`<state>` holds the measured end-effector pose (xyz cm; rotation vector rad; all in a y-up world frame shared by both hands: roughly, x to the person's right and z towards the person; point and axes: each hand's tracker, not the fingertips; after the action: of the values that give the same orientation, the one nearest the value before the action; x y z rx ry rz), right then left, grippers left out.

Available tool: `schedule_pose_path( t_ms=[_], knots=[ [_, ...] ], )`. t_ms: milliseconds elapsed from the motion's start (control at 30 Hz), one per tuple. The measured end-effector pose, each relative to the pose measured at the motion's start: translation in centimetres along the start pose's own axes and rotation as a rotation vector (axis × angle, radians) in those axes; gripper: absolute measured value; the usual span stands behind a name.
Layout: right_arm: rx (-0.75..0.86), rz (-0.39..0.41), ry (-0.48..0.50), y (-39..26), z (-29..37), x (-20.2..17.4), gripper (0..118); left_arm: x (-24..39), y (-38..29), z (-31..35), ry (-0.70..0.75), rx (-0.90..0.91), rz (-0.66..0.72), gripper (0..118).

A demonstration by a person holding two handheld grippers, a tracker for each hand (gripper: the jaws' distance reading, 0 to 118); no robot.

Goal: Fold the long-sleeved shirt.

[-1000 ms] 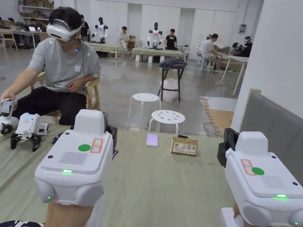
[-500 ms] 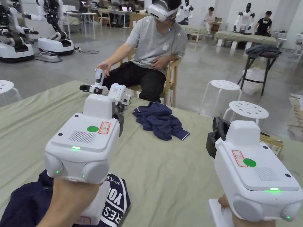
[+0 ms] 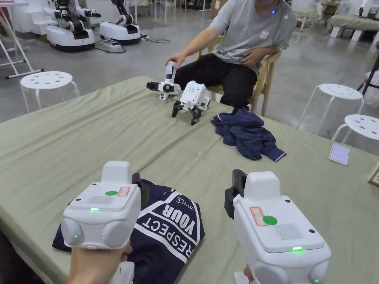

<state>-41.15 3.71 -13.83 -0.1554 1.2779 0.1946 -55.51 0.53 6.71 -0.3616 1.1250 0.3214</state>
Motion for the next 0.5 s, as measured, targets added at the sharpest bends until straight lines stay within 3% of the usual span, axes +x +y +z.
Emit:
schedule_pose_path(
  t_ms=[33,100,167,233,367,400,467,500],
  knots=[
    [-0.023,0.004,0.004,-0.7,-0.2,0.1,0,0.1,-1.0,-0.7,0.008,-0.037,0.001,38],
    [-0.057,0.008,-0.004,-1.8,-0.6,0.4,0,0.5,-3.0,-2.2,0.041,-0.1,-0.046,108],
    [-0.085,0.005,-0.003,-2.7,-0.9,0.7,0,0.3,-4.2,-3.7,0.068,-0.087,-0.031,108],
    [-0.1,0.0,-0.009,-3.3,-1.2,1.0,0,0.6,-5.1,-5.4,0.125,-0.212,-0.032,111],
    [-0.129,-0.007,-0.008,-4.0,-1.6,1.3,0,-0.5,-8.2,-8.8,0.108,-0.402,0.104,110],
    [-0.138,-0.005,-0.007,-4.1,-1.8,1.3,0,-0.8,-9.1,-9.9,0.079,-0.482,0.141,102],
    [-0.148,-0.005,-0.006,-4.4,-1.9,1.5,0,-1.7,-11.0,-10.5,-0.034,-0.513,0.282,71],
    [-0.156,-0.009,-0.002,-4.5,-1.9,1.6,0,-1.7,-11.7,-11.0,-0.034,-0.559,0.275,57]
  ],
)
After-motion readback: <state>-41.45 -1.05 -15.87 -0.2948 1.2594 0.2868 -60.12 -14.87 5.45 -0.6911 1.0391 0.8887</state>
